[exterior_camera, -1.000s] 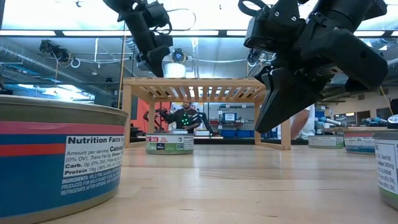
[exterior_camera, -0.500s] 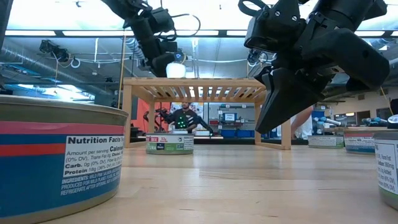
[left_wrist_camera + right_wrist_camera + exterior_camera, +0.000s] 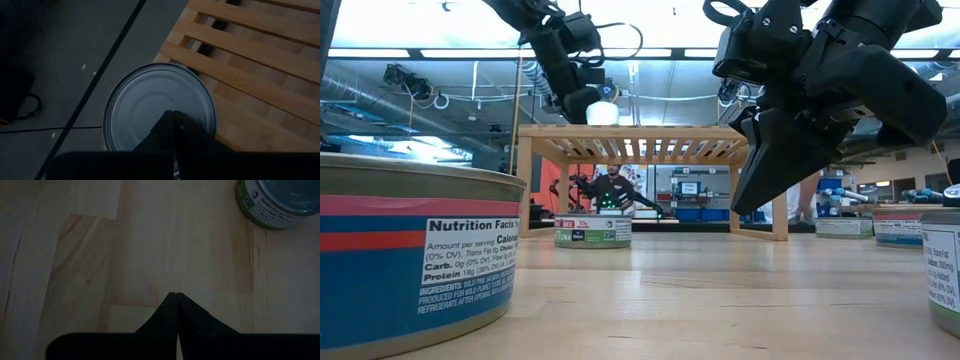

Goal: Stack canned seafood by type on shelf
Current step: Put the green tuna can on the shelf, then stack the blue tuna can on top of the other blue tuna can on the shelf

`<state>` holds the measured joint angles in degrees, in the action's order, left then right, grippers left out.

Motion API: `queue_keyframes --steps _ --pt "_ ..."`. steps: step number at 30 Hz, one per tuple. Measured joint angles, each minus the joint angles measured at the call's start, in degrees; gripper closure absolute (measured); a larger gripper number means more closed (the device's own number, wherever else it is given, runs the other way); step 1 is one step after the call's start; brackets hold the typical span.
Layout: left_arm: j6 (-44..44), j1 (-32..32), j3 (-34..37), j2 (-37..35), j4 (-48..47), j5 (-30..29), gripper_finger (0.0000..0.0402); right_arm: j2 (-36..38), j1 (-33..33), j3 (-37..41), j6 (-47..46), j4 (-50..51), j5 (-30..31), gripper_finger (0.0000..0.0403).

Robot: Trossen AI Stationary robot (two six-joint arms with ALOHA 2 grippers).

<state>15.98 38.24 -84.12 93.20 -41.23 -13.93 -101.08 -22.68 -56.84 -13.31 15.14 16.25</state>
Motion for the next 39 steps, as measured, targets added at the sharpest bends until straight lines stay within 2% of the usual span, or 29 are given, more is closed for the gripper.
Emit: queue_keyframes --steps 9,12,26,32,39 --pt "0.1 -1.6 0.2 -4.3 1.1 -1.3 0.0399 0.0 0.0 0.0 0.3 0.0 0.0 0.0393" --pt "-0.2 -3.1 0.2 -6.4 1.6 1.2 0.0399 0.0 0.0 0.0 0.3 0.0 0.0 0.0393" --pt "1.9 -18.1 0.6 -9.0 12.9 3.9 0.0398 0.0 -0.2 2.0 0.5 -3.1 0.1 0.0393" --pt "2.7 -22.6 8.8 -10.4 26.8 3.7 0.0398 0.0 -1.0 2.0 0.6 -3.1 0.1 0.0393" --pt "1.8 -28.2 22.4 -13.3 42.3 3.7 0.0398 0.0 -1.3 2.0 -0.5 -3.5 0.1 0.0393"
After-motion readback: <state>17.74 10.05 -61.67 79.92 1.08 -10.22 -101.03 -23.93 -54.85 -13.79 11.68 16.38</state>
